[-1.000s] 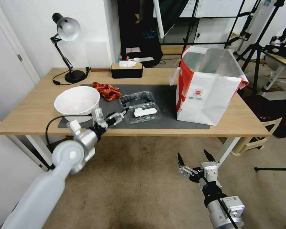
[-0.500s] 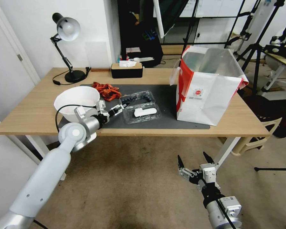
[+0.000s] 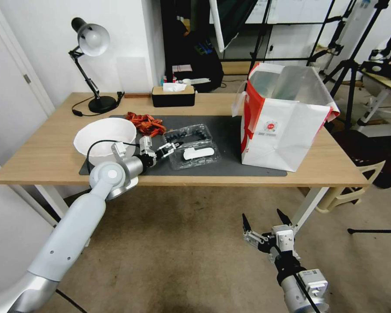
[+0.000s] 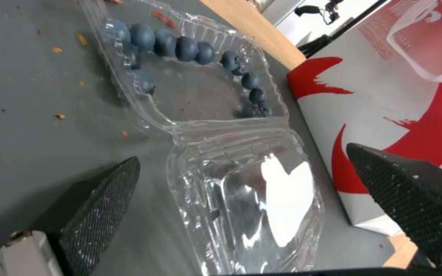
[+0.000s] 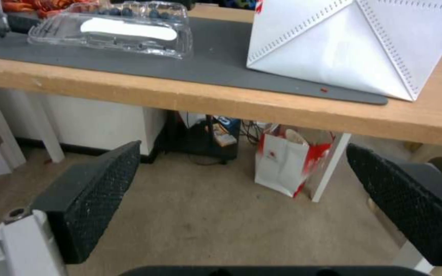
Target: Close the takeout container lid, then place the container into the takeout bag.
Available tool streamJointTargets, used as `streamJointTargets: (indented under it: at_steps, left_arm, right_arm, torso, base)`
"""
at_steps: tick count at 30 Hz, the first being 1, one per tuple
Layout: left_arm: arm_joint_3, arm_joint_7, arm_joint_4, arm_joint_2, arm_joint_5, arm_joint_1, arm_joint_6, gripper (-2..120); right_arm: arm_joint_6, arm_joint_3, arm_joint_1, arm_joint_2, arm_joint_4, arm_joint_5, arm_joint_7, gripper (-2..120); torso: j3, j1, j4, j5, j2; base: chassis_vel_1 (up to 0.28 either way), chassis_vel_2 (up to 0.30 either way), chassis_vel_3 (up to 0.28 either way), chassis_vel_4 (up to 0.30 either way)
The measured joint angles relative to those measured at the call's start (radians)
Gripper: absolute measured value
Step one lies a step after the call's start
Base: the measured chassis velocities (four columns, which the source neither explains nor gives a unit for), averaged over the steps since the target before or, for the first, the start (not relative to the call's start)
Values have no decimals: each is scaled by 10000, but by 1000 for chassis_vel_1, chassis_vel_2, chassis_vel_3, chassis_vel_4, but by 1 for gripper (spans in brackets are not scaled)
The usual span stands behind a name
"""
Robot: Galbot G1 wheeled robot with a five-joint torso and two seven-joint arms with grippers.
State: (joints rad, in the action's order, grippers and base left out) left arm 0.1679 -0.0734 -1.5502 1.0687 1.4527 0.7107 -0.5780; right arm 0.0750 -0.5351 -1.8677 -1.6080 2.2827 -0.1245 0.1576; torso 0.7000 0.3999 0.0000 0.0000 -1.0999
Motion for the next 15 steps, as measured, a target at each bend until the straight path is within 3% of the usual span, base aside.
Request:
streamJointTargets:
  at_steps: [15]
  left_arm:
    - [-85,115,686,177,676,-600,-486,100]
  right_arm:
    - [-112,5,10,0,-198,12,-87,100]
  torso:
    - [0,1,-1,0,0]
  base:
    - [0,0,0,0]
